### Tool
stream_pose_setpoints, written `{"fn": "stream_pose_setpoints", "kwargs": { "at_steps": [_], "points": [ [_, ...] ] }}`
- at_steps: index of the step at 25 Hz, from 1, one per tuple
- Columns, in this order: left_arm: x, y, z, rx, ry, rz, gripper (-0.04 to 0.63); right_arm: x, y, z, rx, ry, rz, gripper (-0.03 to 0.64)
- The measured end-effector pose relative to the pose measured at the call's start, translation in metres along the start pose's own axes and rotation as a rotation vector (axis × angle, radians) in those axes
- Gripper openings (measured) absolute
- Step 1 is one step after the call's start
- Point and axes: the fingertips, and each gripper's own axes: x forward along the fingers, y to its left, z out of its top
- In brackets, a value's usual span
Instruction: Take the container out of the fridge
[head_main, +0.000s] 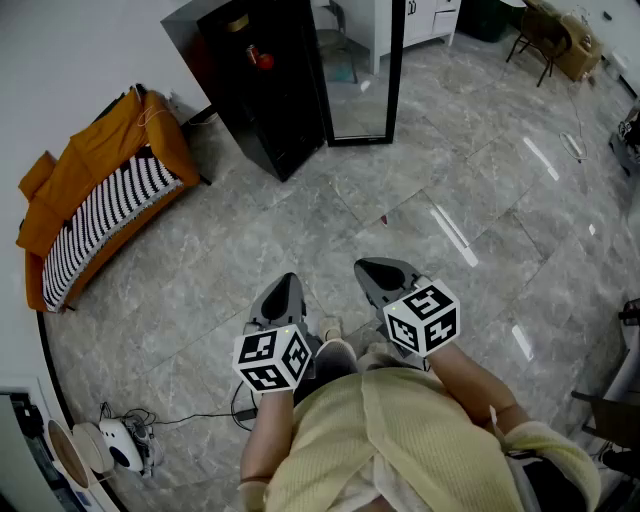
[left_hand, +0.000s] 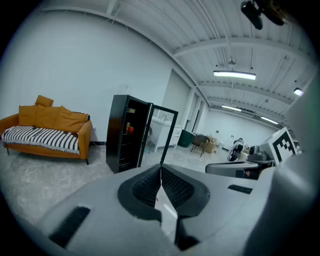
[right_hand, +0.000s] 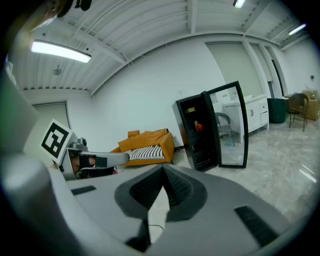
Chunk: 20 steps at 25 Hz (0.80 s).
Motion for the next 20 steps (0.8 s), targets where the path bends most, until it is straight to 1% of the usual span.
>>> {"fn": "stream_pose_setpoints", "kwargs": {
  "at_steps": [6,10,16,20],
  "points": [
    [0.015,0.009,0.001,-0.004,0.016,-0.017,0.023,0.013,-0.006,0.000,0.006,0.017,-0.014,0.028],
    [0.034,0.018,0.007,0.010,0.022,-0.042,0.024,0.030,-0.017,0.006,0.060,0.008,-0.026,0.028],
    [0.064,0.061,0.038,0.012,0.015,-0.065,0.025,0.078,-0.022,0.034,0.071,-0.006,-0.052,0.029],
    [0.083,0.083,0.052,0.035,0.020,-0.095,0.023,0.112,-0.024,0.046,0.070,-0.001,-0.066,0.029]
  ]
}}
